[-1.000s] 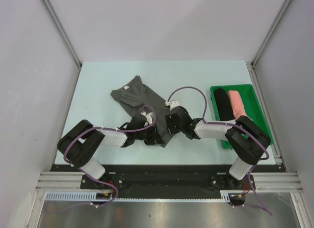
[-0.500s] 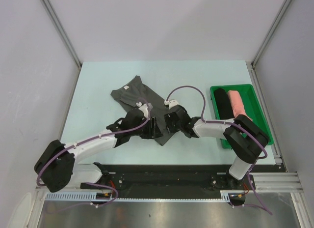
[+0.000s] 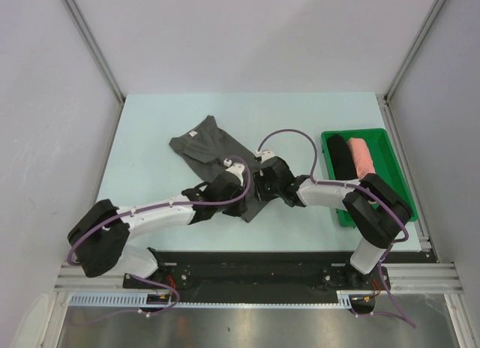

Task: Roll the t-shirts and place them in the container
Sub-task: Roll the T-shirt to the center of the board.

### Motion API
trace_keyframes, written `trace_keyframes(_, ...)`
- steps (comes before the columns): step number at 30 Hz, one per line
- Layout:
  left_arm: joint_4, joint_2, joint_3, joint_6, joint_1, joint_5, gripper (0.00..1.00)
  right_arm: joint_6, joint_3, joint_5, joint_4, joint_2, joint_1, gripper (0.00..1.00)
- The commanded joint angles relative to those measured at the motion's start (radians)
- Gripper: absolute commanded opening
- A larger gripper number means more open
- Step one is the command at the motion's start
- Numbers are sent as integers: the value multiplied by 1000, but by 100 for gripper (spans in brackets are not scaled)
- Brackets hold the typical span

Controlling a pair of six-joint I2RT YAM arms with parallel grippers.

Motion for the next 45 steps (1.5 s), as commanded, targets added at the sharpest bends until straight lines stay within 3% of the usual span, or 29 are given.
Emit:
trace_keyframes(1,54,45,-20,6,-8,-49,26,11,20,-16,-30,6,-10,36)
trace_keyframes(11,59,139,-8,-4,-17,-86,9,30,26,-14,-30,-26,-25,36)
trace_keyframes(20,33,173,10,-4,-24,-105,3,28,27,30,-13,-94,-91,38)
trace_keyframes(32,16,168,33,16,-34,-115,2,-2,70,35,-7,4,-138,37)
trace_keyframes(41,-22,156,76,65,-63,-161,1,-1,149,62,-128,98,-135,34)
trace_keyframes(45,-60,128,107,85,-74,-201,6,2,156,75,-156,110,-132,34)
